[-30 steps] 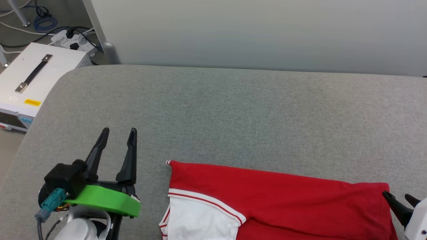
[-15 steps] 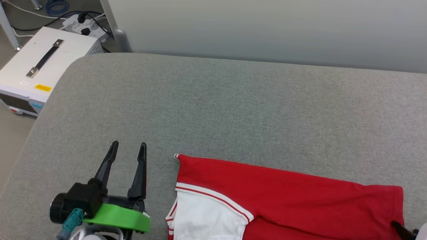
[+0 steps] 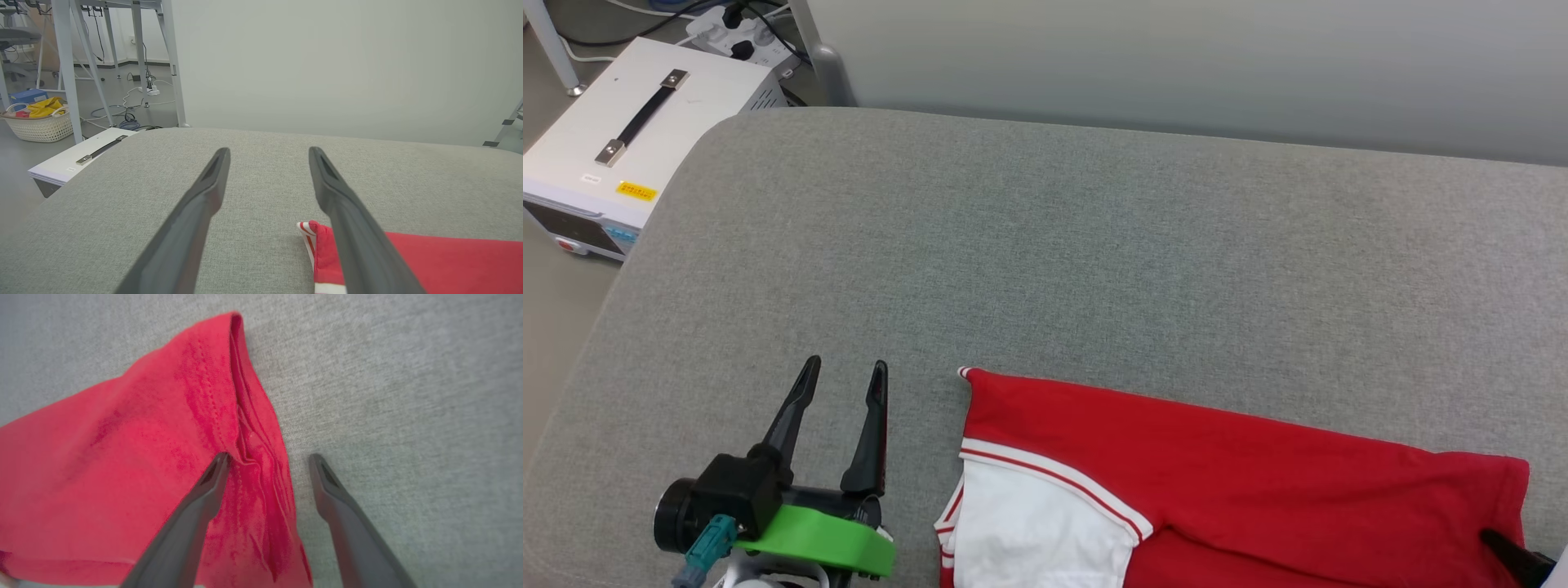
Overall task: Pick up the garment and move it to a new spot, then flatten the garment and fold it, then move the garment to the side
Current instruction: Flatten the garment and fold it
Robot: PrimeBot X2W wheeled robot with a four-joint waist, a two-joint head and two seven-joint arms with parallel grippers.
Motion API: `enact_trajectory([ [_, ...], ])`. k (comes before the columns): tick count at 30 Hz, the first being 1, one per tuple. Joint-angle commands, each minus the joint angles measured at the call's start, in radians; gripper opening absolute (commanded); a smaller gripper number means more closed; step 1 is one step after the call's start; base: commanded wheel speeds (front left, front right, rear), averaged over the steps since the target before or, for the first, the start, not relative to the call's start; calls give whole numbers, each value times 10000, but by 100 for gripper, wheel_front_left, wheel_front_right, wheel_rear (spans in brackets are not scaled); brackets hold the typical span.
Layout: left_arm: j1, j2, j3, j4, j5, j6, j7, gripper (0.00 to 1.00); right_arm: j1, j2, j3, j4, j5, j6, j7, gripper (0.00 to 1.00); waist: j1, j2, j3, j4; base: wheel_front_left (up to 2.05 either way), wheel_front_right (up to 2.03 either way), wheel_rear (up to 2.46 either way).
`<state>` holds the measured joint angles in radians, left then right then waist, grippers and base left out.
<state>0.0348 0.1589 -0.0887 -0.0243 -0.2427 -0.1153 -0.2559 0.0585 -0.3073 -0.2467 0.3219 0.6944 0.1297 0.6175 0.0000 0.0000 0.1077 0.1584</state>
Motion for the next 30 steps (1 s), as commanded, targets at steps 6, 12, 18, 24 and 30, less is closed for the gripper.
enact_trajectory([
  [6,-91,-109,109,106,210,-123,-58,100,-59,477,1014,312,604,10,394,100,0,0,-65,-1,0,0,0],
  [12,-113,-95,81,157,262,-146,-58,100,-206,544,1606,469,774,10,280,100,0,0,-107,-20,0,0,0],
  [18,-128,25,-100,230,215,-151,-58,100,-272,325,1797,731,841,10,-98,0,0,0,-239,-6,0,0,0],
  [24,-22,99,-118,285,165,-152,-59,100,-317,-61,1604,947,758,10,-953,0,0,0,-462,-41,0,0,0],
  [30,76,95,-170,345,157,-152,-59,100,-355,-568,1170,1171,621,10,-1608,0,0,0,-643,-132,0,0,0],
])
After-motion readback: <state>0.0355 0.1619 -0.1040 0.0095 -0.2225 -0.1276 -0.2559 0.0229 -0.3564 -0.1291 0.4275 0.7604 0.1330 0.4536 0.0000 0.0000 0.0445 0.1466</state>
